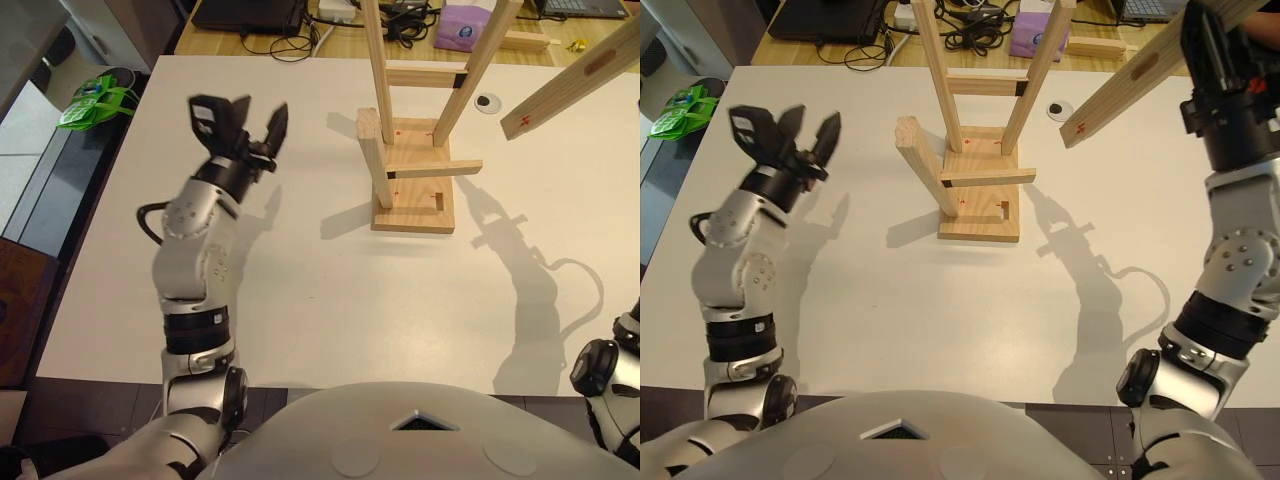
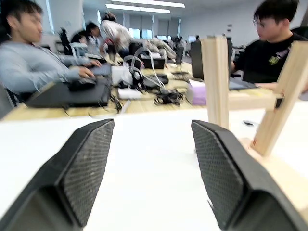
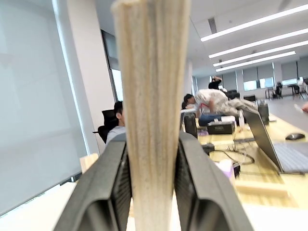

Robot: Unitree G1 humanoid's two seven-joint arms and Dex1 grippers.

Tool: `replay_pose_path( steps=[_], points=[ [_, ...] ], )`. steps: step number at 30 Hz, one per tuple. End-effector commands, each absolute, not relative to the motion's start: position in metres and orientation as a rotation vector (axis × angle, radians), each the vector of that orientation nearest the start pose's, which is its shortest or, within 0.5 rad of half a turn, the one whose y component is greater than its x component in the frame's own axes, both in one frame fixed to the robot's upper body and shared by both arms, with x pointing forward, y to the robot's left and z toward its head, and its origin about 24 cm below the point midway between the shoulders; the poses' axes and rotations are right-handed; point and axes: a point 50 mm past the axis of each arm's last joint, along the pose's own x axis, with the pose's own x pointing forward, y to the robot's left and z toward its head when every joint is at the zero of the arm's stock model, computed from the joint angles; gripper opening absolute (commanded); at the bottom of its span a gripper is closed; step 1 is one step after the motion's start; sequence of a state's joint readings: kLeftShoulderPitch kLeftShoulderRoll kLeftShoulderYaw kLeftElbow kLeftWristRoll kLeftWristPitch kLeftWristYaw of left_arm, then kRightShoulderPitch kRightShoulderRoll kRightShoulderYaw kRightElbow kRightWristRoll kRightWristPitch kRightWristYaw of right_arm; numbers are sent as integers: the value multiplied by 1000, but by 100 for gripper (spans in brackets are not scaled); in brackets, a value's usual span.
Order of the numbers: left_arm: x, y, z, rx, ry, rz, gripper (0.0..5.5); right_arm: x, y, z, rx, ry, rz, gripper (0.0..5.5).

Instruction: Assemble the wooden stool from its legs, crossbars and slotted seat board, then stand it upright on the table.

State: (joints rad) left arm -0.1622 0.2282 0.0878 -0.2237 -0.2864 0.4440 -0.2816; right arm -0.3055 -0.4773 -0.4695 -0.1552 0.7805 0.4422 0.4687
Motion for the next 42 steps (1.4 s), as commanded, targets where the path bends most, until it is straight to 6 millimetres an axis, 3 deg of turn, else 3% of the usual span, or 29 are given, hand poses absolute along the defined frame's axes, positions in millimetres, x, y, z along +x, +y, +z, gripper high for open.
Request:
replay_pose_path(
  steps=[1,5,9,12,16,19,28,34,42],
  points=[
    [260,148,61,-70,217,-394,297,276,-259,179,307,-277,363,100],
    [242,115,22,-7,382,-509,297,275,-258,178,323,-266,372,100],
    [233,107,-3,115,488,-559,297,275,-257,177,333,-258,381,100],
    [231,95,-3,98,484,-614,297,275,-256,169,363,-236,374,100],
    [230,56,12,28,434,-738,297,279,-255,154,459,-193,338,100],
    [228,42,14,17,434,-767,297,282,-253,147,511,-173,317,100],
    [233,43,18,27,417,-731,297,286,-273,123,517,-107,241,100],
    [235,42,20,10,405,-716,297,274,-266,108,548,-51,271,100],
    [240,45,23,4,391,-691,297,263,-265,103,516,-19,327,100]
  ],
)
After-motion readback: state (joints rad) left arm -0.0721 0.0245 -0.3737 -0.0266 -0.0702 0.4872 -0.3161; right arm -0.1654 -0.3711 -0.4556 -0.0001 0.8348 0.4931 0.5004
